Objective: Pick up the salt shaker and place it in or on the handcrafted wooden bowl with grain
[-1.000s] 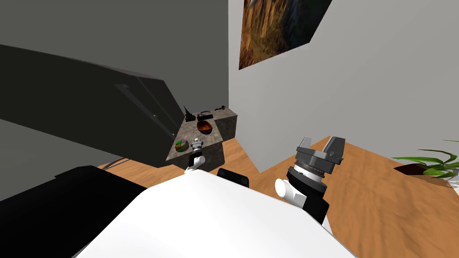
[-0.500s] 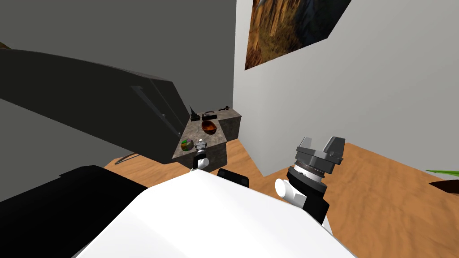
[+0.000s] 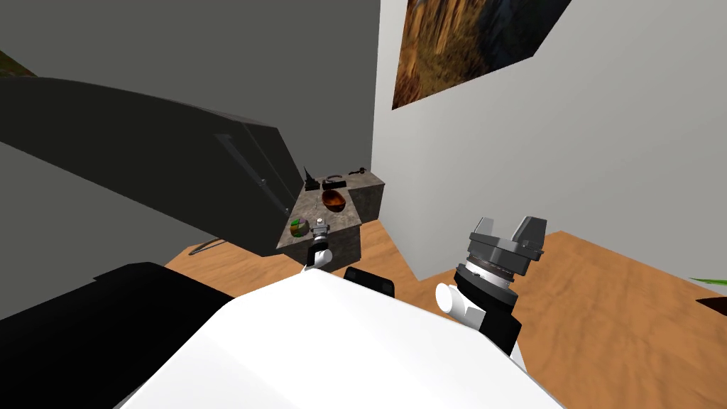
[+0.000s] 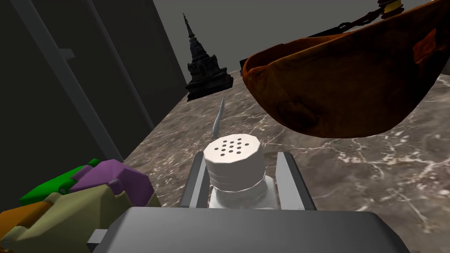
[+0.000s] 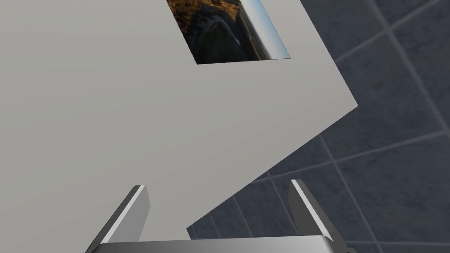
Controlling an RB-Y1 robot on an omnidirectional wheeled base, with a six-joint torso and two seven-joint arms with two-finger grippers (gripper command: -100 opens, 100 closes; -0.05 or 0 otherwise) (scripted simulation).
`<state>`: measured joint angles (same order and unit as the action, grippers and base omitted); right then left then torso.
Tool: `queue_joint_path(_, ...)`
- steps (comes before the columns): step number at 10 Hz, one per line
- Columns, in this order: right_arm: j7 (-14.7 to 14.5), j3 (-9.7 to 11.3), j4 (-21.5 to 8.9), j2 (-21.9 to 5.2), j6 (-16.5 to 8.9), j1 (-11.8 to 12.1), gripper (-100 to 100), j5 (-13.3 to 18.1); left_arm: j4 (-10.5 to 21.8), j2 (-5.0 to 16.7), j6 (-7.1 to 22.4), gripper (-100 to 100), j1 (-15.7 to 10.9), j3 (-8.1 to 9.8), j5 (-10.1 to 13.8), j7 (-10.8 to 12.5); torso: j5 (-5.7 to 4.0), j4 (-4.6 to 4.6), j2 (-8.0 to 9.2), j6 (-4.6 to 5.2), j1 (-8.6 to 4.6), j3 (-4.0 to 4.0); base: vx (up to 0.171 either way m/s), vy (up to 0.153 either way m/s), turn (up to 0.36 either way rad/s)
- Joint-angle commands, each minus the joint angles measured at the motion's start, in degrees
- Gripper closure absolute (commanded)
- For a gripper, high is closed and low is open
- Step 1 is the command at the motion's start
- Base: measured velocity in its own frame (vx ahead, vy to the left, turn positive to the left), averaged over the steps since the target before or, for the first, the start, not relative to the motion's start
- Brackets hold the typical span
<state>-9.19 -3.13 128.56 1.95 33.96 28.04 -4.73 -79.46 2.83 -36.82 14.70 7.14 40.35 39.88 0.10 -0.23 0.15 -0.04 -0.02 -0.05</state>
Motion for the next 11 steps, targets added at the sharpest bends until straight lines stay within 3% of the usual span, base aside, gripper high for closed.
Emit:
queue_joint_path(1,0.00,0.00,0.00,0.00,0.00,0.00,0,0.00,-0.39,1.63,0.58,100,-1.06,0.13,-0.27,-0.53,0.00,0.00,0.00,0.00,0.00,0.00,-0.062,-0.041,0.037)
queue_joint_path(6,0.00,0.00,0.00,0.00,0.00,0.00,0,0.00,-4.39,4.56,4.82,100,-6.07,1.44,-1.35,-3.92,-0.07,0.05,0.10,0.00,-0.20,0.07,-0.076,-0.057,0.065)
queue_joint_path(11,0.00,0.00,0.00,0.00,0.00,0.00,0,0.00,-7.26,6.68,11.41,100,-11.88,5.22,-1.36,-7.29,-0.03,0.06,-0.03,-0.04,-0.12,0.02,-0.036,-0.053,0.086)
